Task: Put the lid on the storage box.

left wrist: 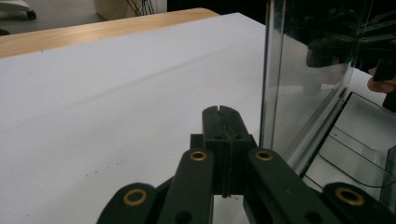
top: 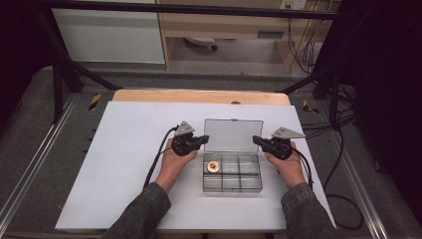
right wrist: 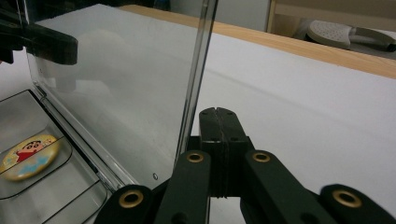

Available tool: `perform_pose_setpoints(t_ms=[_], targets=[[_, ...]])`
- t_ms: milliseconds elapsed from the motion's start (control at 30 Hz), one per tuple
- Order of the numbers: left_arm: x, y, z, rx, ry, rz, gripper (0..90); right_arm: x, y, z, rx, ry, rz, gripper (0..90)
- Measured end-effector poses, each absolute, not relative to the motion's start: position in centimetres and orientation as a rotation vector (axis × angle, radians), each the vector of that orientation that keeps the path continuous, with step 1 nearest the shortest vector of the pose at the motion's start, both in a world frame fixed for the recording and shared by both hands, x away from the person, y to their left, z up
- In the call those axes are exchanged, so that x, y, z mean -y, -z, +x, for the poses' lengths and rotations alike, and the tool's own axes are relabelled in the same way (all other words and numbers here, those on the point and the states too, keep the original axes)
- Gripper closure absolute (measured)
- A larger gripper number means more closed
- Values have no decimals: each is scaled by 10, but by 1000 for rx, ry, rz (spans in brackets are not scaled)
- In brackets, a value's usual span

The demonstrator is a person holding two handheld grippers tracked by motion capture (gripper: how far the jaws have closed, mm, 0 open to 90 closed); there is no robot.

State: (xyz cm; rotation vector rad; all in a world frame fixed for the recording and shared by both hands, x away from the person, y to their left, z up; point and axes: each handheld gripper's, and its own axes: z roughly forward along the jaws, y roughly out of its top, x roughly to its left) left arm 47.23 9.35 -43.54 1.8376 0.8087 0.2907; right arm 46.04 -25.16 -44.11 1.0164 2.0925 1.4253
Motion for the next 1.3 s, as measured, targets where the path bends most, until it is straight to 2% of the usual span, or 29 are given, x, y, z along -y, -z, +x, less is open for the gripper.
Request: perform_pose_setpoints(t_ms=[1300], targets=[[-95,433,466,-800,-290,1840,900,254,437,454,-2096,-1442,1010,900]])
